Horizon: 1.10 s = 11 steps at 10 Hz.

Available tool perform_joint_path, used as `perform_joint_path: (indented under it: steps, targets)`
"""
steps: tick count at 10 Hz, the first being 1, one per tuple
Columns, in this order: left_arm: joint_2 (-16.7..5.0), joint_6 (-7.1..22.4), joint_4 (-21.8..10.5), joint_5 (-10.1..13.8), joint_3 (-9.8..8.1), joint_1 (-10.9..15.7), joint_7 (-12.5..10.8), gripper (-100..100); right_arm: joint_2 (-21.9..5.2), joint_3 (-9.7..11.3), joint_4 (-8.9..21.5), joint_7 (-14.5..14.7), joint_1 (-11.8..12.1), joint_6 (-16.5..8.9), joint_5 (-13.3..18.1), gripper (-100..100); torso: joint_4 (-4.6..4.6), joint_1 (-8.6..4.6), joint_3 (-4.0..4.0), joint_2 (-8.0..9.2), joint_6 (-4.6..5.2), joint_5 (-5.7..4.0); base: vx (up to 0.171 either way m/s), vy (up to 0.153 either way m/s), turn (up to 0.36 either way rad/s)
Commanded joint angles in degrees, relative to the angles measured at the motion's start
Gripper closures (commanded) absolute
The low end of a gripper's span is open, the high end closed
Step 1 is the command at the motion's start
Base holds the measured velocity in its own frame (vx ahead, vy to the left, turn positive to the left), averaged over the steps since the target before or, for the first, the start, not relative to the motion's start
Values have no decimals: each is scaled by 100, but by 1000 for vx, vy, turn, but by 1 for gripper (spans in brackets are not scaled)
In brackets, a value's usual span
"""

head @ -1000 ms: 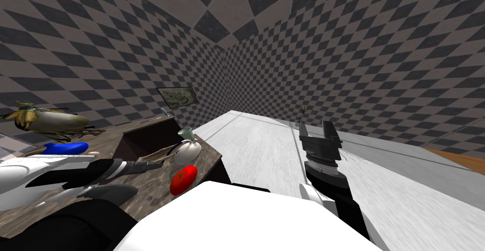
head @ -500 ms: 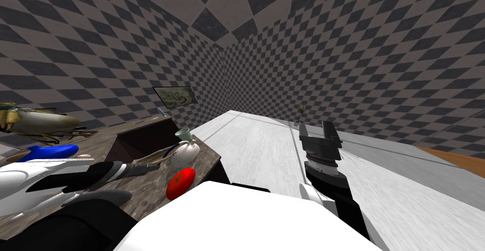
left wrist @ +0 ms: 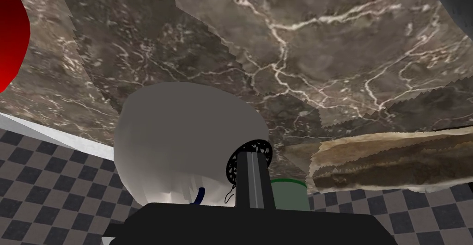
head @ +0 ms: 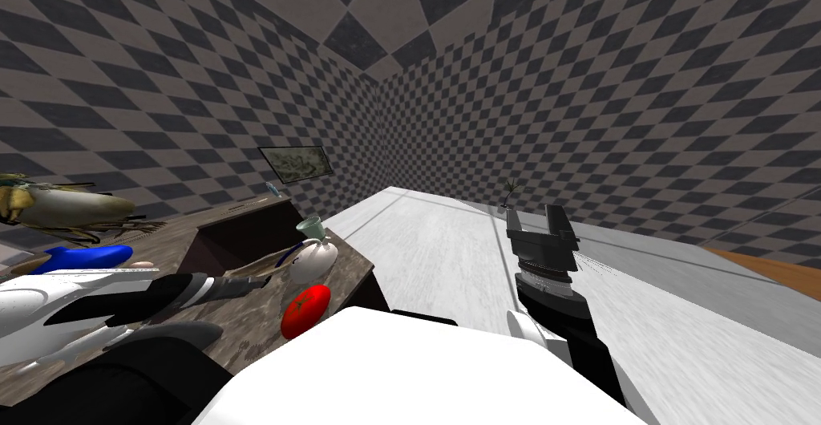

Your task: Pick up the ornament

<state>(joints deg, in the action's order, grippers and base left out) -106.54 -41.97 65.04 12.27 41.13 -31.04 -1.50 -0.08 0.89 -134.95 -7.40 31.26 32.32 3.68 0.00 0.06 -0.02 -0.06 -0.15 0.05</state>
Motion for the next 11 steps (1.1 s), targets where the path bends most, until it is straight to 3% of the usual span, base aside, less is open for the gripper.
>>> perform_joint_path:
  steps: [1, 5, 11]
  targets:
    - [164, 26, -15, 13, -84, -4, 142, -100, 0, 0, 0, 0, 0, 0, 0, 0, 0, 0, 0, 0, 0, 0, -54, -60, 113]
    - [643, 128, -121, 8, -346, 62, 526, -100, 1, 1, 0, 0, -2, 0, 0, 0, 14, -52, 36, 61, -4, -8, -149, -124, 108]
    - [1298, 316, -395, -73, -735, 291, 970, -100, 1, 1, 0, 0, -1, 0, 0, 0, 8, -25, 22, 37, 0, -2, -104, -63, 42]
